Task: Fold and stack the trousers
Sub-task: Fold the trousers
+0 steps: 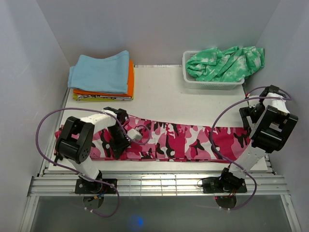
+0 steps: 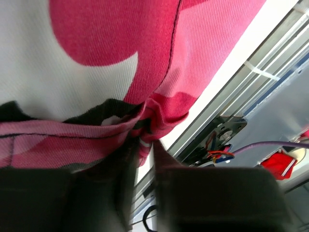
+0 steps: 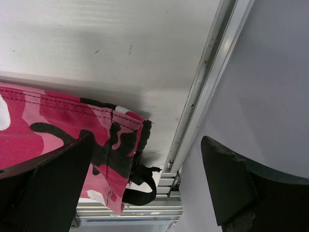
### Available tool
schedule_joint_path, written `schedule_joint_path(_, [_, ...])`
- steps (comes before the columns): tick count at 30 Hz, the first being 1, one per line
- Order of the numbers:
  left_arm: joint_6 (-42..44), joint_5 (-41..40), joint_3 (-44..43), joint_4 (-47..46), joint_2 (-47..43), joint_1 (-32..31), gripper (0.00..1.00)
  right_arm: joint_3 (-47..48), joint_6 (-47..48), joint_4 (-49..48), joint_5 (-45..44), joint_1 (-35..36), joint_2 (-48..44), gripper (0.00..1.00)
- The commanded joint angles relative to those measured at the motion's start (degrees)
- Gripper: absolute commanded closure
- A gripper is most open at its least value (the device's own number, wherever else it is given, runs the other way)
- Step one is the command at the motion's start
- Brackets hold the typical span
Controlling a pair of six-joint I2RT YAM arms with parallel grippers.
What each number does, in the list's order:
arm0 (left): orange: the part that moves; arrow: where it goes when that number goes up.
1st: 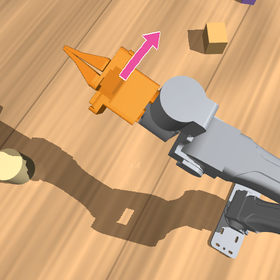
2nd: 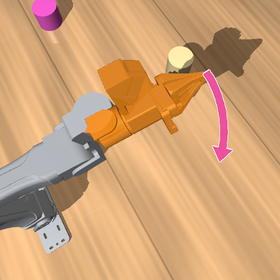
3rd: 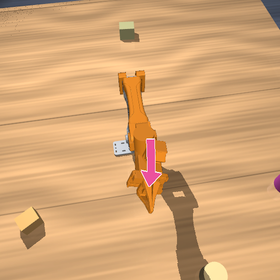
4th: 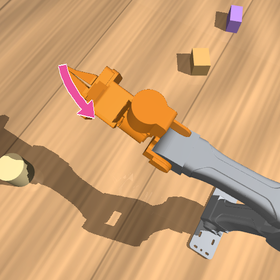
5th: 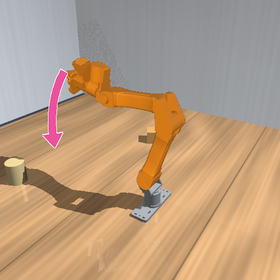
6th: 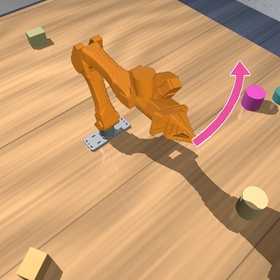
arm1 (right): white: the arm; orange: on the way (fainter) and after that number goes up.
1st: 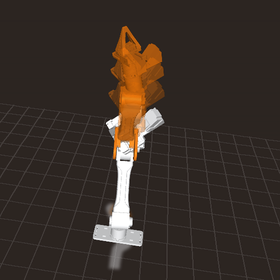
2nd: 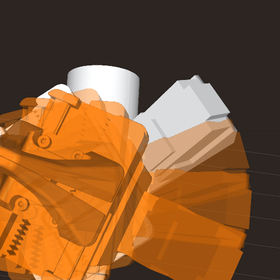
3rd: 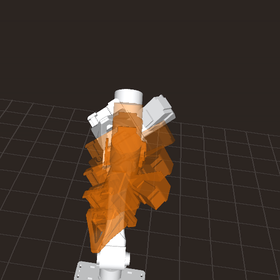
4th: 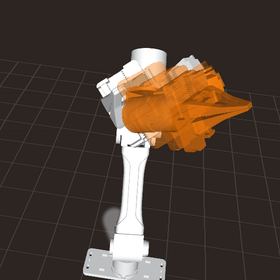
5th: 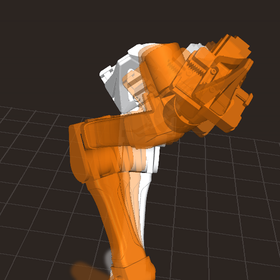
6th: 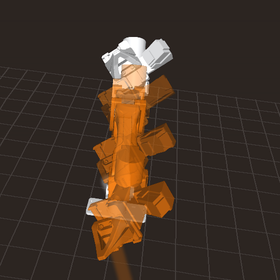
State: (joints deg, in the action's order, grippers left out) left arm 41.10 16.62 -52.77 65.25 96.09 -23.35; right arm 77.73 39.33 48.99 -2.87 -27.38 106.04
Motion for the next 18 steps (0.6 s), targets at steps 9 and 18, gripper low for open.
schedule_joint_path(9, [-14.37,4.03,-16.65,-6.73,-3.89,1.90,0.27,7.80,5.22,14.80,18.86,9.08,-7.51,0.02])
schedule_joint_path(18, [-17.12,2.38,-13.95,-2.94,-5.48,19.74,0.26,-9.17,6.55,13.69,20.28,20.25,-9.54,0.09])
